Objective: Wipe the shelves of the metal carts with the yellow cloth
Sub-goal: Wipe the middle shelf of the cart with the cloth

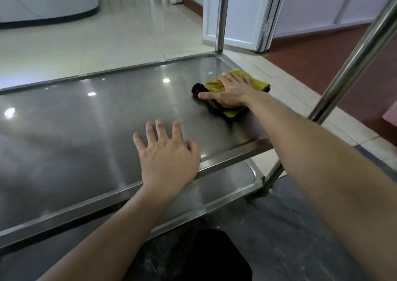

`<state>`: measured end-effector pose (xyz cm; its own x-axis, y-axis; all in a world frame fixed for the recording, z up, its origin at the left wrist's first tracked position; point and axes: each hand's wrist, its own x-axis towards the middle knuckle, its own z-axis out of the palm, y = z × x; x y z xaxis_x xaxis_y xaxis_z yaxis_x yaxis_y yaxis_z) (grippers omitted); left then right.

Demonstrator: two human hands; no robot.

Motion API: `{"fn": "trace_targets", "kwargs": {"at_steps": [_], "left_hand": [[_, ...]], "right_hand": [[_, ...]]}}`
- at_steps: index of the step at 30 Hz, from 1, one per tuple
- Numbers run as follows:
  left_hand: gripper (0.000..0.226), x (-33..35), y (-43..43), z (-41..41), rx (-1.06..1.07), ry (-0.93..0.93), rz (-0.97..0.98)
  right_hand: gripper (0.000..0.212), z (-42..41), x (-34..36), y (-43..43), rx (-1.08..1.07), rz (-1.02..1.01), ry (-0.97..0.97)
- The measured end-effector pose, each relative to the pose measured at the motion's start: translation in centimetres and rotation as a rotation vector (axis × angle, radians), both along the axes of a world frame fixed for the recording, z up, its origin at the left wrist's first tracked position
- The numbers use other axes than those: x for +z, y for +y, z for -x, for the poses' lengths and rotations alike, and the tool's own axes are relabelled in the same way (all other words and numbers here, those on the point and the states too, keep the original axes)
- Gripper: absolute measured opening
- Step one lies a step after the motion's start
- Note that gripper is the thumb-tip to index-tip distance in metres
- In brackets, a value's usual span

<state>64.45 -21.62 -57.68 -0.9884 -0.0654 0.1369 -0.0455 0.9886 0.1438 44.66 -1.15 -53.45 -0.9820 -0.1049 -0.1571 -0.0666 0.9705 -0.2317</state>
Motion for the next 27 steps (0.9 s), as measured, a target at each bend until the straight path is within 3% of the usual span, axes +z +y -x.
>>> {"fn": "trace_targets", "kwargs": {"at_steps": [2, 5, 7, 10, 12, 15, 19, 24, 27], "left_hand": [[0.069, 0.2, 0.0, -0.2, 0.004, -0.022, 0.006], [0.066, 0.5, 0.1, -0.1, -0.003, -0.036, -0.012], [0.069, 0.7, -0.1, -0.2, -0.004, -0.050, -0.062], [0.078, 0.7, -0.4, -0.5, -0.008, -0.015, -0.171], [0.080, 0.8, -0.3, -0.6, -0.009, 0.026, -0.258], [0.075, 1.5, -0.1, -1.0, -0.046, 0.083, -0.366], [0.060, 2.3, -2.5, -2.1, -0.081, 0.107, -0.244], [0.056, 2.7, -8.8, -2.8, 0.103, 0.037, -0.043], [0.055, 1.0, -9.5, -3.3, 0.117, 0.021, -0.024]], "right_hand": [[0.139, 0.2, 1.1, -0.2, -0.148, 0.103, -0.019], [0.117, 0.3, -0.3, -2.2, -0.291, -0.054, 0.060], [0.110, -1.4, -1.8, -3.8, -0.202, -0.087, 0.074], [0.100, -4.8, -2.0, -2.6, 0.155, -0.053, 0.038], [0.100, -7.1, -0.8, -0.1, 0.214, -0.014, -0.051], [0.094, -8.6, -0.1, 0.4, 0.048, 0.043, -0.087], [0.113, -8.2, -1.7, -5.1, -0.117, -0.066, 0.039], [0.087, -9.0, -1.9, -13.8, 0.313, -0.043, 0.077], [0.078, -8.1, -2.4, -11.8, 0.467, -0.043, 0.087]]}}
